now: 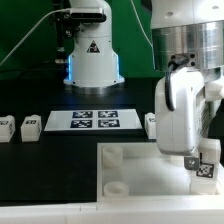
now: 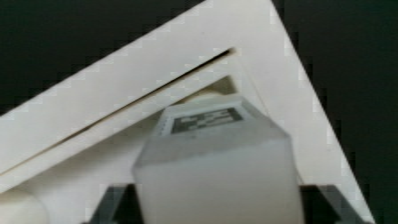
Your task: Assemble one leg
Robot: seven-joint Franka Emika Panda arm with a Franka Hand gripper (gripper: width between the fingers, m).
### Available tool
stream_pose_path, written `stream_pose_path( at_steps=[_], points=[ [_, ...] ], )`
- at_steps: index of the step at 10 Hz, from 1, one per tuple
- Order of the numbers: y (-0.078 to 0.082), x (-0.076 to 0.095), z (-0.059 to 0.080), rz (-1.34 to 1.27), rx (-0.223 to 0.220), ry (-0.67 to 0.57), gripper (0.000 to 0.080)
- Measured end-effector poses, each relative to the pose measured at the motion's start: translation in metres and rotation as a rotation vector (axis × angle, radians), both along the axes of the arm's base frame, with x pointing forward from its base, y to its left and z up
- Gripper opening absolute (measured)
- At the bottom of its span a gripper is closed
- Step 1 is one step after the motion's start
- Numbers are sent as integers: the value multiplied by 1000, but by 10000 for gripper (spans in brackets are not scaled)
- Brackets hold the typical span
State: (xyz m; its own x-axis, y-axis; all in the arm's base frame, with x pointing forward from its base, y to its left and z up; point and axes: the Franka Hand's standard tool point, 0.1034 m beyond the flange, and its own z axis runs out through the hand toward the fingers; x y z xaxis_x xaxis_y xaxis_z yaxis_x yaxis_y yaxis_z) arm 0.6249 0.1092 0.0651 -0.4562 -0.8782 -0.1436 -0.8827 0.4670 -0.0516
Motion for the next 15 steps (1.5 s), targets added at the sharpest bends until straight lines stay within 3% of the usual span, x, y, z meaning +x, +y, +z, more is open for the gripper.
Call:
stream_pose_path(
  at_steps=[1,2,4,6,7,9,15],
  points=[
    [0,0,0,10,-1,0,500],
    [0,0,-1,11,-2,0,609],
    [2,1,3,28,-5,-19,639],
    [6,-7,23,41,4,-80,647],
    [2,-9,24,34,0,-99,649],
    [-2,-12,8,-17,-2,-111,649],
    [-1,-13,5,-10,-3,-109,649]
  ],
)
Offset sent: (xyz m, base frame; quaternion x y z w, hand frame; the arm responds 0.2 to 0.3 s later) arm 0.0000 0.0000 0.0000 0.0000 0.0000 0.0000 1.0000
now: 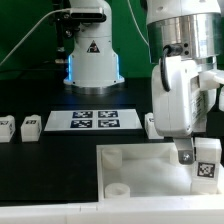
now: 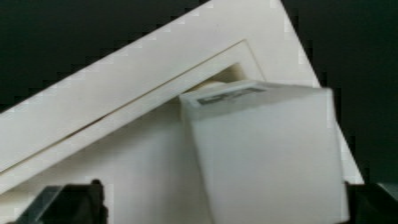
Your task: Assemble one leg
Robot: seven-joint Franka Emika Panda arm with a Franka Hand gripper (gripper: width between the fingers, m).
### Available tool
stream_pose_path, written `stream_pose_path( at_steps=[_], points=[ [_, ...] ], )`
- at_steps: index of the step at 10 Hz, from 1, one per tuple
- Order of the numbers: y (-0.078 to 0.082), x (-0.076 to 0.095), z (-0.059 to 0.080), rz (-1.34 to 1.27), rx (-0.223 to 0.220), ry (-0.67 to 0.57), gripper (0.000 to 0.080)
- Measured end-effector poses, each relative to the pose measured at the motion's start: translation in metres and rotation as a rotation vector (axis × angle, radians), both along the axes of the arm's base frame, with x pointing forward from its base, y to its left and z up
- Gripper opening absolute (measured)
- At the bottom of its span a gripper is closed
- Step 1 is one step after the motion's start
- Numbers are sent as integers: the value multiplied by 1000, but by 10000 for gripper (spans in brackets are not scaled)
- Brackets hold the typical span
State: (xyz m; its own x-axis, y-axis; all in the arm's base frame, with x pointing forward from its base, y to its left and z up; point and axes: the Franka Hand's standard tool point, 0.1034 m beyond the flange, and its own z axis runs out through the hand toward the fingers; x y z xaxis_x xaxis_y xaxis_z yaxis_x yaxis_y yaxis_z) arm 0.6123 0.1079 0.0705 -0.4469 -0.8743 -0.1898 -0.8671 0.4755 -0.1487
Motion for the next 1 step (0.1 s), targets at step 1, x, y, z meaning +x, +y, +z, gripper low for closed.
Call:
stream_pose_path(
  at_steps=[1],
  points=[
    [0,0,0,0,0,0,649]
  ],
)
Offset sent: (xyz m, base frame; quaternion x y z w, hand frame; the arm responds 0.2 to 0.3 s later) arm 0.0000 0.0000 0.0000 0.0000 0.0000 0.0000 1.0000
